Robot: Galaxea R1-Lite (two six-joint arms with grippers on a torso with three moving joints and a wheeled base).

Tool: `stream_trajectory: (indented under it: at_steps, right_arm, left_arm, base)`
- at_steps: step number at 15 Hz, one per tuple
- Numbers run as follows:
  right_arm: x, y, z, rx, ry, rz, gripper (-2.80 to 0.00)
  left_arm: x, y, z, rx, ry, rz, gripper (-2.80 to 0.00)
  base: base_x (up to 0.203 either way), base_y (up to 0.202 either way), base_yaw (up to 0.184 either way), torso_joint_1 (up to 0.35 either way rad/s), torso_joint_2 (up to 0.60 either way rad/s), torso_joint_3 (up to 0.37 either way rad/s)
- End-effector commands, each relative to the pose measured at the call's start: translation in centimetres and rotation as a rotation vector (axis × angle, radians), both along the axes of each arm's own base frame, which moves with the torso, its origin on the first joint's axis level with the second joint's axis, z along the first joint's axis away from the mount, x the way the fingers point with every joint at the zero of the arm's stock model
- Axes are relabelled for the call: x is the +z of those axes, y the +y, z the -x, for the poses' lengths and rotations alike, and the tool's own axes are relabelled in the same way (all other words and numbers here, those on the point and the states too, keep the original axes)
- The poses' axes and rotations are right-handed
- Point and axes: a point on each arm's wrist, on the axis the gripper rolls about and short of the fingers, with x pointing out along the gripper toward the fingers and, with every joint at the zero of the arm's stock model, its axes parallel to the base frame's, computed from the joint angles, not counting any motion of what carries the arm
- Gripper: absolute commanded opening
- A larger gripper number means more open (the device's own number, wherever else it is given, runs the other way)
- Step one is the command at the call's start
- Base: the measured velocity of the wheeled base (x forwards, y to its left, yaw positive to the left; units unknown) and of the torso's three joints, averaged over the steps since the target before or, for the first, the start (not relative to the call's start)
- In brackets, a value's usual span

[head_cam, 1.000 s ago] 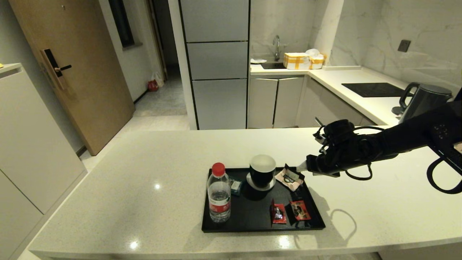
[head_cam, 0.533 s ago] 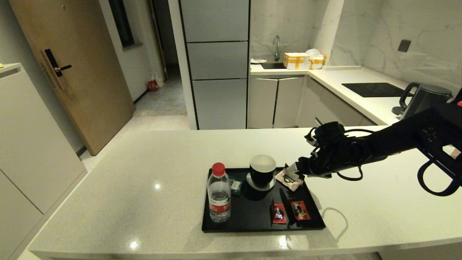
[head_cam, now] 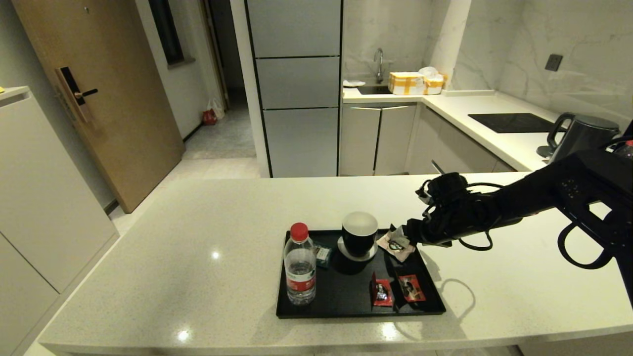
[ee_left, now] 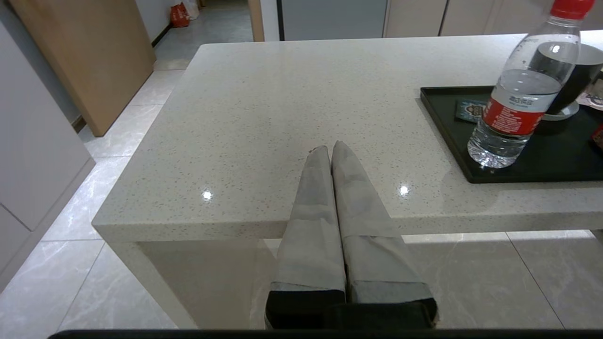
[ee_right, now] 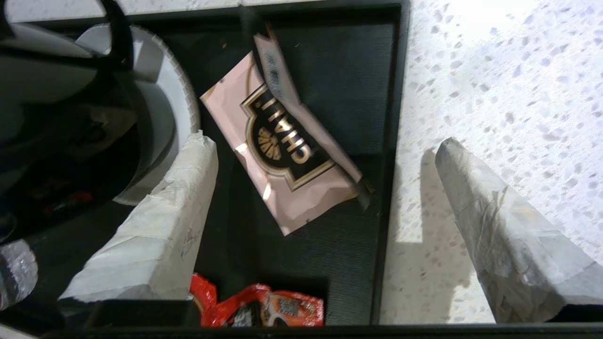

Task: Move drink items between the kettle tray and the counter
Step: Pick up the tea bag

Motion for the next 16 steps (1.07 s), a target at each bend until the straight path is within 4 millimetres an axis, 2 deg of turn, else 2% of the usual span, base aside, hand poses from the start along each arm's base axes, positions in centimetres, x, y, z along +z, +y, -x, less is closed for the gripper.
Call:
stream_trajectory:
  at_steps: [1, 4, 5, 16]
  right_arm:
    - [-0.27, 0.14, -0.56, -0.001, -0.012, -0.003, 0.0]
    - [0.03, 0.26, -1.01, -0.011, -0.053, 0.004, 0.0]
    - [-0.25, 0.47, -1.06, -0.01, -0.052, 0.008, -2.8]
    - [-0.71, 0.62, -1.24, -0.013, -0.044, 0.016, -2.8]
  left_arm:
    - [0.0, 0.0, 0.01, 0.0, -0.002, 0.0, -2.8]
    - [0.0, 0.0, 0.01, 0.0, -0.002, 0.0, -2.8]
    - [0.0, 0.0, 0.01, 0.001, -0.002, 0.0, -2.8]
    - [0.0, 0.0, 0.01, 0.0, -0.002, 0.0, -2.8]
  base:
    - [0.0, 0.0, 0.0, 0.0, 0.0, 0.0]
    - [0.0, 0.0, 0.0, 0.0, 0.0, 0.0]
    - [0.0, 0.0, 0.0, 0.0, 0.0, 0.0]
    - [0.0, 0.0, 0.0, 0.0, 0.0, 0.0]
